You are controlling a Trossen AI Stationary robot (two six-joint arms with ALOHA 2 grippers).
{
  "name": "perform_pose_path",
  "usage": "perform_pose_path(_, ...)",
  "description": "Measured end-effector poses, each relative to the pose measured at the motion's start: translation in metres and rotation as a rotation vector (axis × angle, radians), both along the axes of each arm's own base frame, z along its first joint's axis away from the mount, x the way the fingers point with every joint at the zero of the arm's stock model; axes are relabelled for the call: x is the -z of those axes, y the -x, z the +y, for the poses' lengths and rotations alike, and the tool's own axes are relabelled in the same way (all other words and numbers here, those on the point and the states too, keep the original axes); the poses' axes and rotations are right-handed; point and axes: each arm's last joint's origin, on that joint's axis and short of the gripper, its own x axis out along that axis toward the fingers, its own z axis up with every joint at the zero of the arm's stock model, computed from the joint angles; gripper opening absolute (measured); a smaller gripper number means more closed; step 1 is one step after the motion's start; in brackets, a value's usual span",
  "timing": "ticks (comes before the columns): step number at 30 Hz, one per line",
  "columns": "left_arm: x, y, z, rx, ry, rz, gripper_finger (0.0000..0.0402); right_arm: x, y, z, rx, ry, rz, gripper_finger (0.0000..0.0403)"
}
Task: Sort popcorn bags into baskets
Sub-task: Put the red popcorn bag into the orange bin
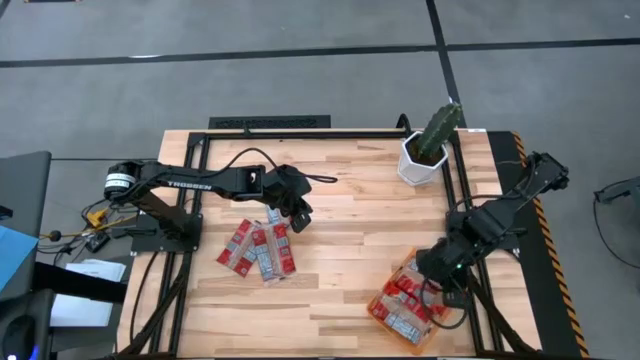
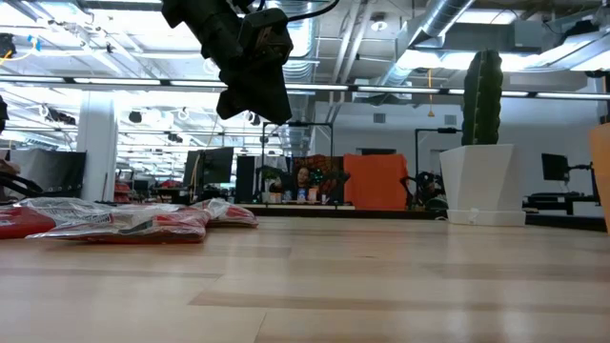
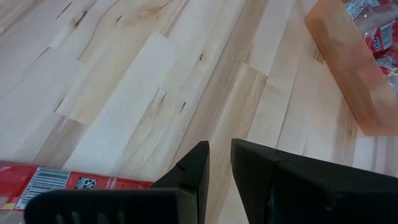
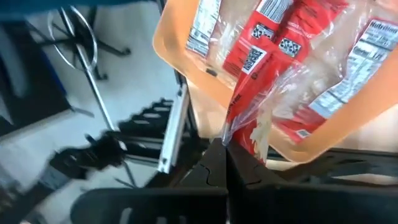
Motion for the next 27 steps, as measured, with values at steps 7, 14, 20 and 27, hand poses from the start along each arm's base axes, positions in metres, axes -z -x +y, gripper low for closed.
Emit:
perform_pose_path(7, 0.0000, 0.0000, 0.0003, 0.002, -0.014, 0.001, 0.0055, 0.0010, -0.0039, 0.0024, -0.170, 0.073, 0.041, 0.0004)
perform_pose_path(14, 0.0001, 0.0000, 0.0008, -0.011, -0.027, 0.003, 0.0055, 0.0026, -0.0029, 0.0015, -0.300, 0.111, 0.060, 0.0004)
perform_pose_path(20, 0.0001, 0.0000, 0.0009, -0.015, -0.030, 0.004, 0.0055, 0.0081, -0.0062, 0.0005, -0.362, 0.134, 0.084, 0.0004)
perform_pose_path(27, 0.0001, 0.0001, 0.0015, -0.031, -0.045, 0.005, 0.0055, 0.0085, -0.0045, -0.0008, -0.448, 0.139, 0.067, 0.0004)
